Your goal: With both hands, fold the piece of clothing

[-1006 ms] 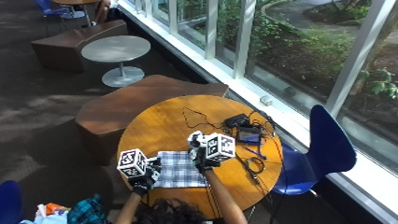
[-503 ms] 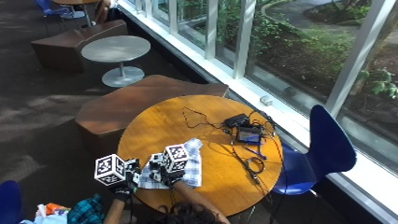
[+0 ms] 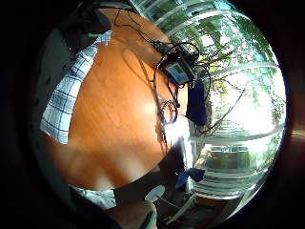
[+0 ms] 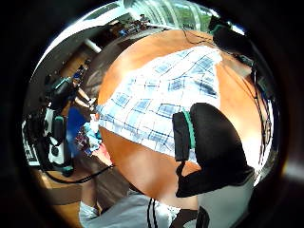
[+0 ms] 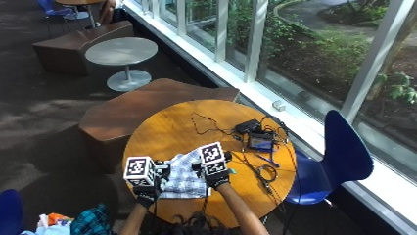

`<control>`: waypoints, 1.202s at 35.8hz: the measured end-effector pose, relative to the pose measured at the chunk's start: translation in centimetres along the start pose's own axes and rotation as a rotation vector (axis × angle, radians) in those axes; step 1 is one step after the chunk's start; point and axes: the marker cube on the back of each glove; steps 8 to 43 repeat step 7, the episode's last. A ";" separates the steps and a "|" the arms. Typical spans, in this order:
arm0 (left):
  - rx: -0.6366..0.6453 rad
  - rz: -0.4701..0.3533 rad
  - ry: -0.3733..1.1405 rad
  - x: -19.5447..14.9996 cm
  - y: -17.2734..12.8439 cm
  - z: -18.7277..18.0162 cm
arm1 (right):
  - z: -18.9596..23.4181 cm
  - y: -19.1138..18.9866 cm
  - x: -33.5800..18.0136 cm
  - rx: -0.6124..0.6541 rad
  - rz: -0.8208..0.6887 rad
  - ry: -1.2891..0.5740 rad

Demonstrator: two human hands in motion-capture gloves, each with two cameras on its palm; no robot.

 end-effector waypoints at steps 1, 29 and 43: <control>-0.004 0.009 -0.014 0.6 0.1 -0.2 | -0.4 0.2 0.4 0.013 0.008 0.012; -0.026 0.054 -0.041 4.0 0.3 0.1 | -1.5 1.6 3.0 0.059 0.031 -0.015; -0.026 0.054 -0.041 4.0 0.3 0.1 | -1.5 1.6 3.0 0.059 0.031 -0.015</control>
